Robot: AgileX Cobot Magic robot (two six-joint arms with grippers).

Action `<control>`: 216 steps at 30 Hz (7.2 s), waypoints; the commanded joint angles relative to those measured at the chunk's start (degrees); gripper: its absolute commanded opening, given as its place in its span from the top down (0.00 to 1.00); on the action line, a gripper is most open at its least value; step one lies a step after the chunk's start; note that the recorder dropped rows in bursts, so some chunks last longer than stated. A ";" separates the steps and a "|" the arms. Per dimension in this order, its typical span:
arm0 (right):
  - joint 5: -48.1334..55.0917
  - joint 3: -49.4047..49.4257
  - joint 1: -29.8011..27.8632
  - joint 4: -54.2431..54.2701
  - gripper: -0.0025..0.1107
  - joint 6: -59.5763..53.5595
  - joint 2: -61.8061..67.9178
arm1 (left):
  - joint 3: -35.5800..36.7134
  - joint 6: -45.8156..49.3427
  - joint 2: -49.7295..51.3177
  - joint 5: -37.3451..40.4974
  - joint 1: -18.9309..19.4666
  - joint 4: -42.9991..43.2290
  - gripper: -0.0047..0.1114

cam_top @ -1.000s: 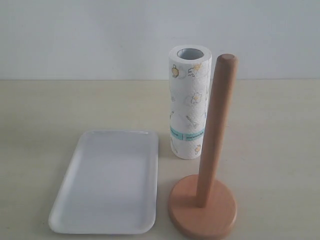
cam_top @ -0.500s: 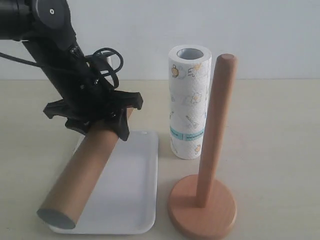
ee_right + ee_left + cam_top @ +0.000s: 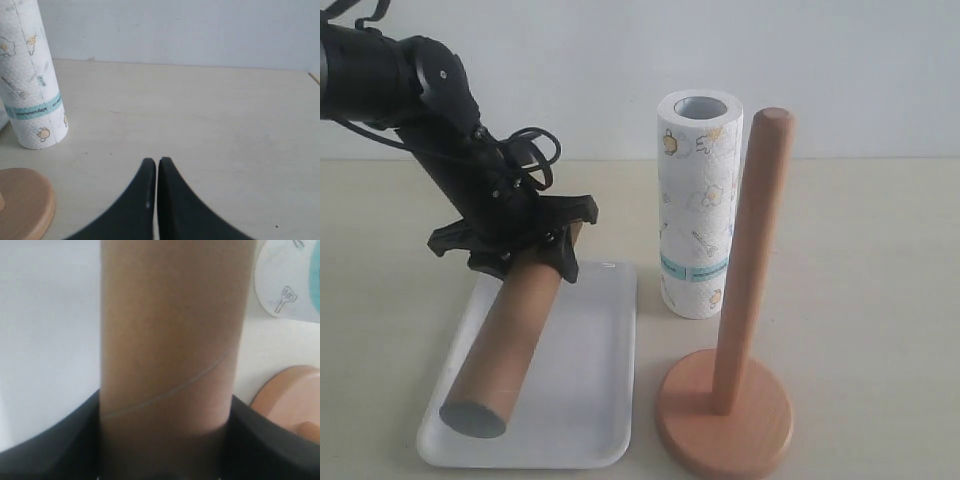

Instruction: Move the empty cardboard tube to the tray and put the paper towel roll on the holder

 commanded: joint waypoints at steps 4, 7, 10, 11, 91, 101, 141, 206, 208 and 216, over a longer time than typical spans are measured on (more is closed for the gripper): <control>-0.45 -0.01 -0.04 -0.12 0.97 -0.16 -0.21 | -0.34 0.37 4.32 -1.78 0.13 -0.49 0.92; -0.45 -0.01 -0.04 -0.12 0.97 -0.16 -0.21 | -0.34 0.47 6.15 -3.55 0.13 -0.49 0.92; -0.45 -0.01 -0.04 -0.12 0.97 -0.16 -0.21 | -0.34 0.92 7.06 -5.21 0.13 -0.39 0.92; -0.45 -0.01 -0.04 -0.12 0.97 -0.16 -0.21 | -0.34 1.67 7.21 -5.65 0.13 -0.39 0.92; -0.45 -0.01 -0.04 -0.12 0.97 -0.16 -0.21 | -0.44 12.07 -19.89 -9.98 2.78 1.08 0.92; -0.45 -0.01 -0.04 -0.12 0.97 -0.16 -0.21 | 22.71 17.43 -43.60 -36.03 2.78 13.65 0.92; -0.44 -0.01 -0.04 -0.12 0.97 -0.16 -0.21 | 80.94 14.39 -113.26 -36.01 20.33 18.31 0.92; -3.37 -0.01 -0.04 -2.22 0.97 -2.46 -0.21 | 80.94 9.05 -113.26 -35.76 20.33 19.17 0.92; -7.80 -0.01 -0.04 -2.31 0.97 -2.31 -0.21 | 80.94 9.05 -113.26 -35.76 20.33 19.17 0.92; -40.07 -5.75 -0.04 0.10 0.97 -2.04 5.10 | 80.94 9.05 -113.26 -35.76 20.33 19.17 0.92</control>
